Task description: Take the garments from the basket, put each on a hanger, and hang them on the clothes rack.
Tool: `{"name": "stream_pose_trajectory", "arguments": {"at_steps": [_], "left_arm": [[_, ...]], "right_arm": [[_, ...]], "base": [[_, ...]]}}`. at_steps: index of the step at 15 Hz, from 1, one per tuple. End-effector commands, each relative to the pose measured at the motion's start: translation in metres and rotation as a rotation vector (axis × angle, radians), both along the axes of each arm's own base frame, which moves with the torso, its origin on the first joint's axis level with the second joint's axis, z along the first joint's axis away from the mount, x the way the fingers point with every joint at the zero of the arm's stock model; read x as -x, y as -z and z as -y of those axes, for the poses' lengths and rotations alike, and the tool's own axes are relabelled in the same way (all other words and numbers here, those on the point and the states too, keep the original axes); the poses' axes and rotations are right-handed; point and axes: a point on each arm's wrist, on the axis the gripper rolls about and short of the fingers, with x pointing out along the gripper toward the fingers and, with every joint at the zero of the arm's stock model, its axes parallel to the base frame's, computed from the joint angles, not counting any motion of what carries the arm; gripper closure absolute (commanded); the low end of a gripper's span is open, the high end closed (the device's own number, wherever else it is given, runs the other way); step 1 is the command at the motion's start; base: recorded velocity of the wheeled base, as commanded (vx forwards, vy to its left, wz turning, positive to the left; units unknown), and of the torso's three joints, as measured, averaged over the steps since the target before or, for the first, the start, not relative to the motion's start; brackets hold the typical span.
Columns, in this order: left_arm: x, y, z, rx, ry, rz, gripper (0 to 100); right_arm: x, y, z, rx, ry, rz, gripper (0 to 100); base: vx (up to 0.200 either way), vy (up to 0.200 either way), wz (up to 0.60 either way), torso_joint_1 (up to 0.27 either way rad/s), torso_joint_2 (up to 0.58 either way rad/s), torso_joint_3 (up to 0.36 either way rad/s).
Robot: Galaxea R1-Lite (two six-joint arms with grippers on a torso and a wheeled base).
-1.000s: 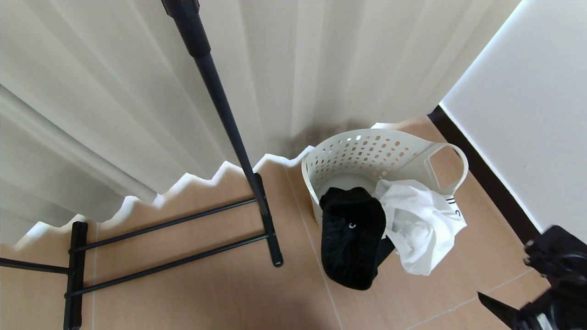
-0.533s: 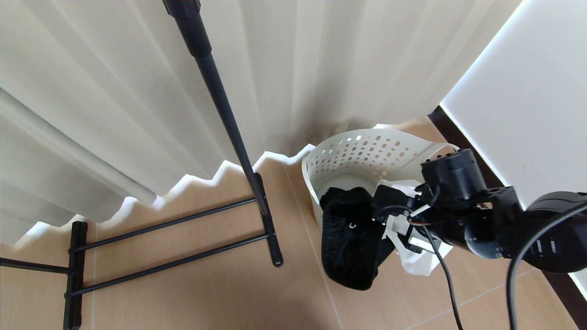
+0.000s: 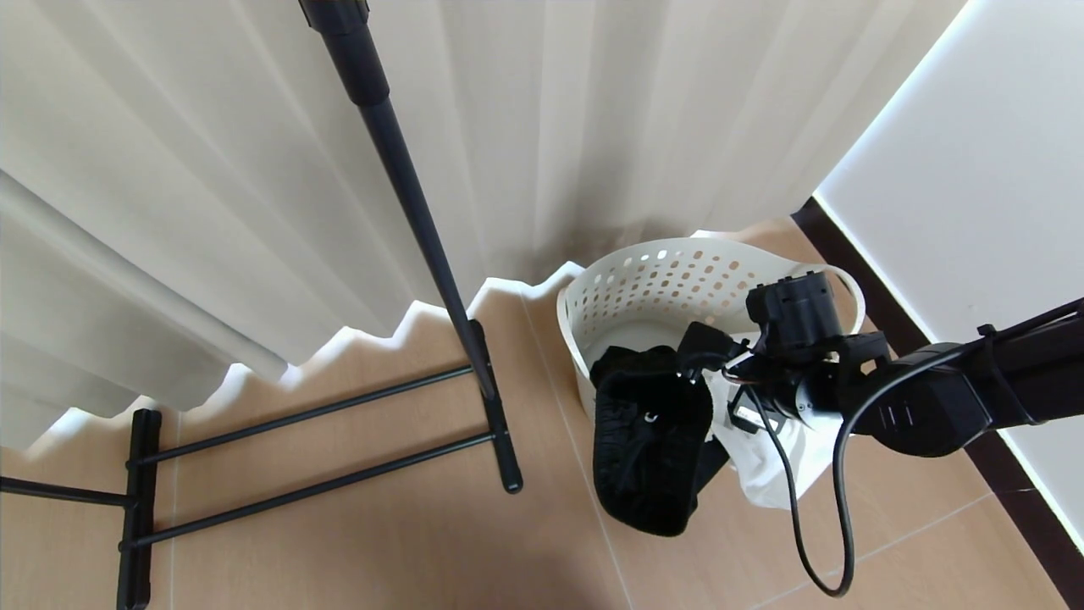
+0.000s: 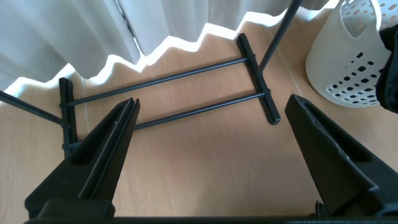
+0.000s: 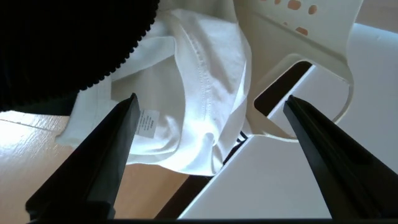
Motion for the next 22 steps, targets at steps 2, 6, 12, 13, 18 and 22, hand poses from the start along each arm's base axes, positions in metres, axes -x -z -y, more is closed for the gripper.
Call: {"name": "stream_pose_trajectory", "arguments": {"at_steps": [2,6,12,13,18,22], "left_arm": [[0.000,0.000,0.000,0.000,-0.001,-0.001,0],[0.000,0.000,0.000,0.000,-0.001,-0.001,0],[0.000,0.000,0.000,0.000,-0.001,-0.001,0],[0.000,0.000,0.000,0.000,-0.001,-0.001,0],[0.000,0.000,0.000,0.000,-0.001,-0.001,0],[0.000,0.000,0.000,0.000,-0.001,-0.001,0]], "right_arm": [[-0.009,0.016,0.001,0.007,0.012,-0.024,0],[-0.026,0.037,0.002,-0.009,0.035,-0.007,0],[-0.044,0.044,0.011,-0.040,0.058,0.024,0],[-0.047,0.050,0.009,-0.044,0.059,0.032,0],[-0.068,0.062,0.009,-0.054,0.075,0.059,0],[-0.074,0.054,0.007,-0.069,0.077,0.103,0]], "base": [[0.000,0.000,0.00,0.000,0.00,0.000],[0.000,0.000,0.00,0.000,0.00,0.000],[0.000,0.000,0.00,0.000,0.00,0.000],[0.000,0.000,0.00,0.000,0.00,0.000],[0.000,0.000,0.00,0.000,0.00,0.000],[0.000,0.000,0.00,0.000,0.00,0.000]]}}
